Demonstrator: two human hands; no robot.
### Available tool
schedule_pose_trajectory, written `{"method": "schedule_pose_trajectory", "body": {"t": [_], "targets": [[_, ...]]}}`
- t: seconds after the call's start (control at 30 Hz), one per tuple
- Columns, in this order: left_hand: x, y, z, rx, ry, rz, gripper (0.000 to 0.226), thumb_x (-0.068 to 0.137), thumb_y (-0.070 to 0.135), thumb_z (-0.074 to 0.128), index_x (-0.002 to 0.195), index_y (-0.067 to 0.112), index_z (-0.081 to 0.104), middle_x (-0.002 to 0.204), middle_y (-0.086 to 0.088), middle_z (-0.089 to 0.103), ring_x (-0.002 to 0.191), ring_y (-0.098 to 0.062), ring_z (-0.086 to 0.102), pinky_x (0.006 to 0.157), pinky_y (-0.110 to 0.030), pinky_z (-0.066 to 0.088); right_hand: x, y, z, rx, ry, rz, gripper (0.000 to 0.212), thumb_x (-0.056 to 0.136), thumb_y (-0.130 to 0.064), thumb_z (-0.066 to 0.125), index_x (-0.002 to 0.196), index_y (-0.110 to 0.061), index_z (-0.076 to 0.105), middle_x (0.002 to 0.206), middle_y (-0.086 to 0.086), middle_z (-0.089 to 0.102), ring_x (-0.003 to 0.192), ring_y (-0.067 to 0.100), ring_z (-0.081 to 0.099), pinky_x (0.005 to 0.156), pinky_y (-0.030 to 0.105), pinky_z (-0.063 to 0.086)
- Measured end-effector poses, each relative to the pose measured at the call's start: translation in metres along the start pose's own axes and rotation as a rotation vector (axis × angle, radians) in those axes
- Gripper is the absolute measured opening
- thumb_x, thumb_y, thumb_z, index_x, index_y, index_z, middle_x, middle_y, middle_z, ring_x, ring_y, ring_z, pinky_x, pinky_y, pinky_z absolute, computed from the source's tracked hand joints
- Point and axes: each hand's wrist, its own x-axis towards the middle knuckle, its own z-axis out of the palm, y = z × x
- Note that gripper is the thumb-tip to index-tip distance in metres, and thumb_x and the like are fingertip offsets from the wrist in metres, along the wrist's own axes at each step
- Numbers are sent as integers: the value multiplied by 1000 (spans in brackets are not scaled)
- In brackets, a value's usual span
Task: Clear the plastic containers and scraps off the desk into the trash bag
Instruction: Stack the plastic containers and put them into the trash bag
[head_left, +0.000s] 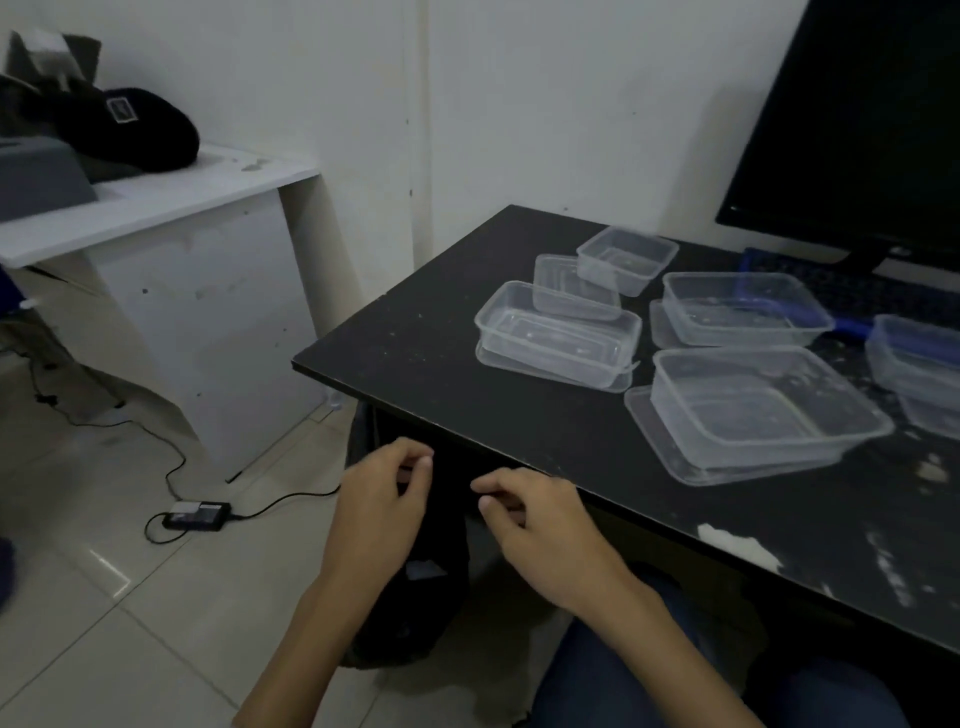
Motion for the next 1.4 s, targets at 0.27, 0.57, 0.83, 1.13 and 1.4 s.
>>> {"method": "schedule_pose_trajectory", "body": {"t": [0.27,0.57,0.83,1.13,1.4], "targets": [[15,86,32,-189,-8,156,11,91,15,56,91,19,66,83,8,66,79,4,58,65,-1,40,-33,-1,-86,-44,280,-16,17,93,-24,55,101,-30,68,96,-16,66,92,-3,58,80,9,43],[21,160,111,-431,-248,53,31,91,22,57,120,24,45,124,5,49,111,-10,50,91,-26,43,-52,65,-200,-112,747,250,28,91,-16,58,118,-21,61,118,-1,57,106,12,54,93,30,46],[19,185,131,-581,-322,-7,38,92,21,55,126,26,40,112,9,54,103,-9,54,84,-26,43,-66,91,-221,177,641,527,44,99,-35,44,138,-17,46,140,3,51,125,16,47,96,24,32],[21,241,181,-599,-541,51,44,92,26,56,133,20,40,127,-1,55,111,-15,57,94,-35,49,-128,115,-263,141,873,580,39,98,-36,42,132,-20,54,126,3,59,112,17,54,94,32,41],[14,278,228,-533,-710,97,42,94,29,52,132,18,39,127,2,50,105,-8,49,89,-27,41,-166,140,-279,156,970,690,37,97,-36,45,130,-21,55,125,3,60,113,19,55,100,42,44]]}}
